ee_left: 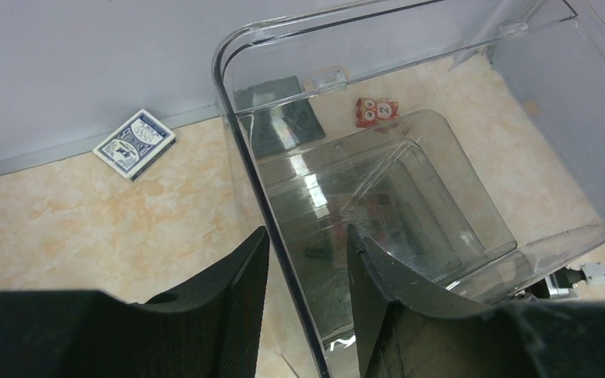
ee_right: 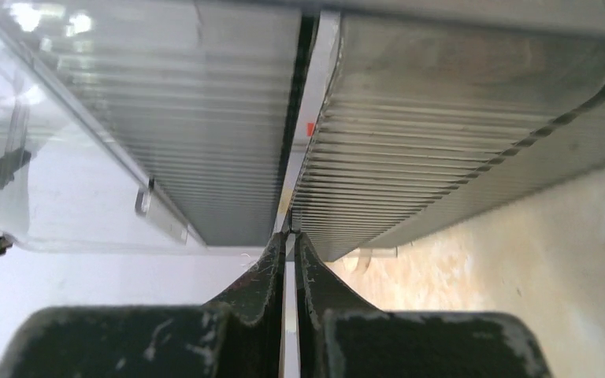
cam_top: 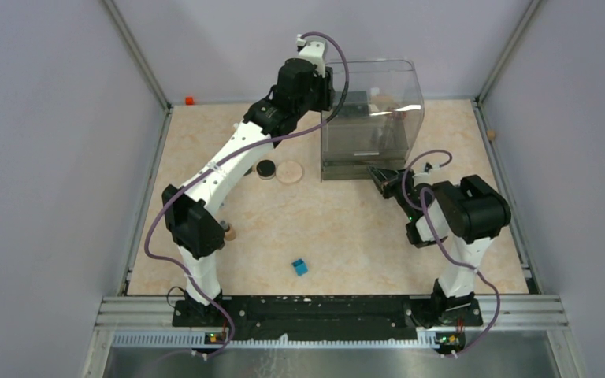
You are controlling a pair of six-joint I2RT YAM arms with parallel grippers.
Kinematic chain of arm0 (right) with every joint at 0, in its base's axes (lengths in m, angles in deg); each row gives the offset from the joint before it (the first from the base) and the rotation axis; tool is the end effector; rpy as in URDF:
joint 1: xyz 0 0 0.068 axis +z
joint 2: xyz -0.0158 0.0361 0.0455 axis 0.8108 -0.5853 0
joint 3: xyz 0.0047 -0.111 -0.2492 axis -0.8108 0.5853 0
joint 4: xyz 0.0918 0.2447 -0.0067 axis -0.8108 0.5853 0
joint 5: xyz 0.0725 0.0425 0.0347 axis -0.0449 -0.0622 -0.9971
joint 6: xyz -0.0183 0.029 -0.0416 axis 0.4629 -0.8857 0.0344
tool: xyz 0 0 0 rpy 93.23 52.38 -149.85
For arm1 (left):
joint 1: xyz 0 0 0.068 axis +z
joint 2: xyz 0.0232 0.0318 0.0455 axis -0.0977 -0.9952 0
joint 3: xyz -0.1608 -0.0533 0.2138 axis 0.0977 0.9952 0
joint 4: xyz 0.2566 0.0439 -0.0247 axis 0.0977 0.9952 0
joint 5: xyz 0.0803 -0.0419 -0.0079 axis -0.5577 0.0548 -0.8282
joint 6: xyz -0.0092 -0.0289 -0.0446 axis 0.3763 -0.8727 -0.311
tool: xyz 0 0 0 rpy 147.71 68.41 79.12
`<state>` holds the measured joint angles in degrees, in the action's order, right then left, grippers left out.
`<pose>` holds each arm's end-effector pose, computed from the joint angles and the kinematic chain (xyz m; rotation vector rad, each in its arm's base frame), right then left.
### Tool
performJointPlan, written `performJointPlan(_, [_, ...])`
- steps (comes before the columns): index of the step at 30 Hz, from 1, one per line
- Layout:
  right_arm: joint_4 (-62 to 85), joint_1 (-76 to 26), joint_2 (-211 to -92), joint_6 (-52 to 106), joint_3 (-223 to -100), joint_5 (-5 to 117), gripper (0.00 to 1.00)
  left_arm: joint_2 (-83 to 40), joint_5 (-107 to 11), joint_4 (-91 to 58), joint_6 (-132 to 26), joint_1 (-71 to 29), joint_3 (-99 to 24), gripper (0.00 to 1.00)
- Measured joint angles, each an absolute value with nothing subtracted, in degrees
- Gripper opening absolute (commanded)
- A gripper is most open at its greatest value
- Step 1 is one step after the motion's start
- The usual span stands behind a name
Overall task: Organize the makeup
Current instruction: Open the drawer in the storage box.
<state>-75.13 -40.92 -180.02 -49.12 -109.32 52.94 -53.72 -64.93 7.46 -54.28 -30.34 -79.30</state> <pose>0.2841 0.0736 0.1225 0.8724 1.5390 1.4174 0.3617 -0.2556 0.4210 0.2677 1.8514 -0.4547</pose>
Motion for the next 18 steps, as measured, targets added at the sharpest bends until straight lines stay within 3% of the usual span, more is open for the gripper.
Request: performJointPlan(18, [-76.94, -40.77, -168.89, -48.18, -93.50, 52.54, 0.00, -53.72, -64.89, 7.49, -54.69, -30.36, -79.30, 0.44])
